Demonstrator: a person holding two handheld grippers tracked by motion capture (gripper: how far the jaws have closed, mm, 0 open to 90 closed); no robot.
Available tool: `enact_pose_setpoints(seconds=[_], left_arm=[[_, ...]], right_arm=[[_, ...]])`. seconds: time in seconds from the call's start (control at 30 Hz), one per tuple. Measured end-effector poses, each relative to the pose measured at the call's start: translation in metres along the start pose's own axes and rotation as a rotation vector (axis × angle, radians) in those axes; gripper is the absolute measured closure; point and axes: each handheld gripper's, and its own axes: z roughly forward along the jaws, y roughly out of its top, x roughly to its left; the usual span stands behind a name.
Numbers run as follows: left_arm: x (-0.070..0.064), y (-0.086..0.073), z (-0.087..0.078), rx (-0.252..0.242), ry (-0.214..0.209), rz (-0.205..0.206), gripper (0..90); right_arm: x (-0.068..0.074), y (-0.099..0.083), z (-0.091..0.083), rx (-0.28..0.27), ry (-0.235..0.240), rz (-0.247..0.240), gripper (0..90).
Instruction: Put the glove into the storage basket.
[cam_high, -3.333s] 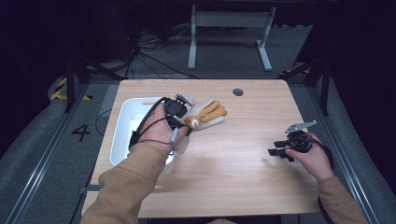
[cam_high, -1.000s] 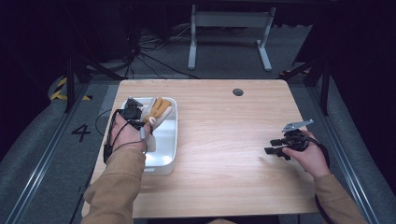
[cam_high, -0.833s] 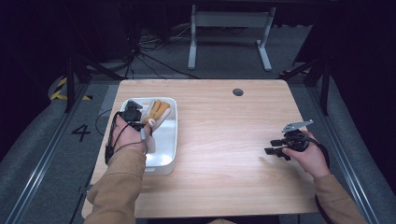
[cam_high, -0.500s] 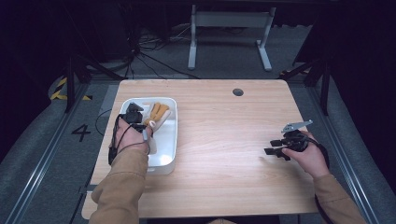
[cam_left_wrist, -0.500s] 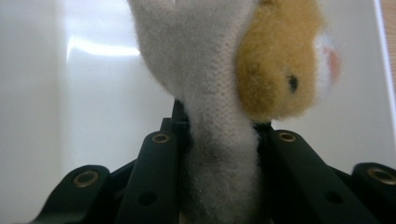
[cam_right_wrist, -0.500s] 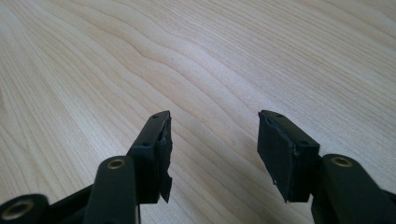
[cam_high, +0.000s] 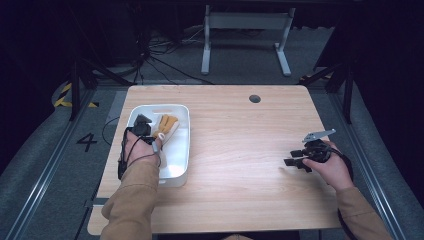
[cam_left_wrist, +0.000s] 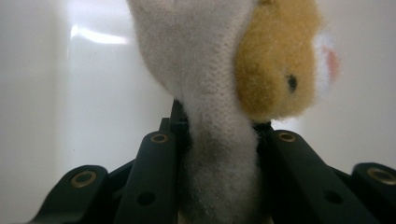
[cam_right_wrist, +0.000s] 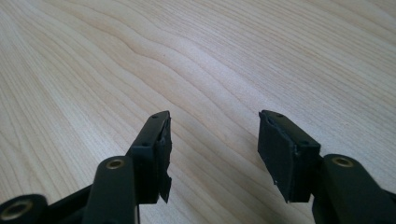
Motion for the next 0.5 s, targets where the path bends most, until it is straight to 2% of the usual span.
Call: enact_pose_setpoints(seconds=[0.17,0.23,0.3,0.37,0.5], left_arm=[[-0.0004,0.0,0.0045,0.046,-0.007,-0.012,72.9],[-0.0007,0.0004,0.0054,0.054,-0.006,-0.016,72.7],[-0.001,0.0023,0.0087,0.086,0.008,-0.026,72.6],[-0.0014,0.0037,0.01,0.1,0.005,-0.03,72.5],[-0.0037,0.0065,0.0099,0.071,0.004,-0.02,72.3]], right_arm=[[0.0006,0.0002,0.0001,-0.002,0.001,-0.001,45.1],[0.0005,0.0001,0.0005,-0.001,0.003,-0.002,45.0],[0.0002,0.0,0.0003,-0.001,0.002,-0.002,45.0],[0.0,0.0,-0.0003,-0.002,0.0,0.0,44.9],[-0.0002,-0.0004,0.0001,-0.001,0.002,0.002,44.8]])
